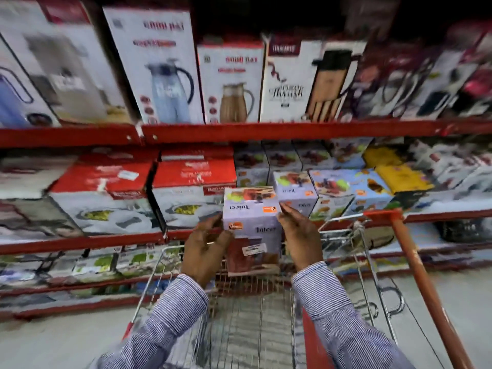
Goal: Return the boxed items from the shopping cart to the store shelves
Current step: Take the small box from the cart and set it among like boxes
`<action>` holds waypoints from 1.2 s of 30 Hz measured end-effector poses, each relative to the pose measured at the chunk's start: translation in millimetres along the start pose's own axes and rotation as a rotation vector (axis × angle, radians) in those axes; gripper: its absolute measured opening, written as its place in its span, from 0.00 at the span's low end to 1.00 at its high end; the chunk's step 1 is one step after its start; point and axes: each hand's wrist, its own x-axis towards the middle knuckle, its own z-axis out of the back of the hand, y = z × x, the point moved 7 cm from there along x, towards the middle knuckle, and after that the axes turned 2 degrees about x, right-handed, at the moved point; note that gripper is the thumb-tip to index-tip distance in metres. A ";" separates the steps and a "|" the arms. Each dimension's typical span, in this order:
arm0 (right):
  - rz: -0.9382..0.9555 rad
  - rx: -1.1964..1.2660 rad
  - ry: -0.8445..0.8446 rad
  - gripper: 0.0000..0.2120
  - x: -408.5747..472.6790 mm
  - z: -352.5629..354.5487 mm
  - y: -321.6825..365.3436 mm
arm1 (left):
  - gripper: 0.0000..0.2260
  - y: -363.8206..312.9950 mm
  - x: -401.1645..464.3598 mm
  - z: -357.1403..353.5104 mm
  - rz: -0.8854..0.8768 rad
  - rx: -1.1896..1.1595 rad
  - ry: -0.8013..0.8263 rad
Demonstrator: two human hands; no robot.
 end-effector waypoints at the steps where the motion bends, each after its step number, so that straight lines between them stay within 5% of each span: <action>1: 0.009 0.023 -0.008 0.17 2.3 -2.2 9.9 | 0.23 -9.1 5.1 6.3 -0.016 -0.009 0.001; 11: 0.008 -0.017 -0.078 0.17 11.2 -7.9 29.0 | 0.23 -39.8 24.1 15.7 -0.091 0.028 0.086; 15: -0.072 -0.046 -0.096 0.14 20.1 -2.4 7.6 | 0.30 -26.9 30.5 0.0 -0.046 0.105 0.102; 32: -0.092 -0.046 -0.051 0.12 70.7 21.3 -50.9 | 0.08 -4.8 52.1 -55.9 -0.017 0.354 -0.113; 36: -0.078 -0.015 -0.070 0.12 73.8 21.9 -60.5 | 0.13 0.8 57.4 -58.7 -0.026 0.365 -0.124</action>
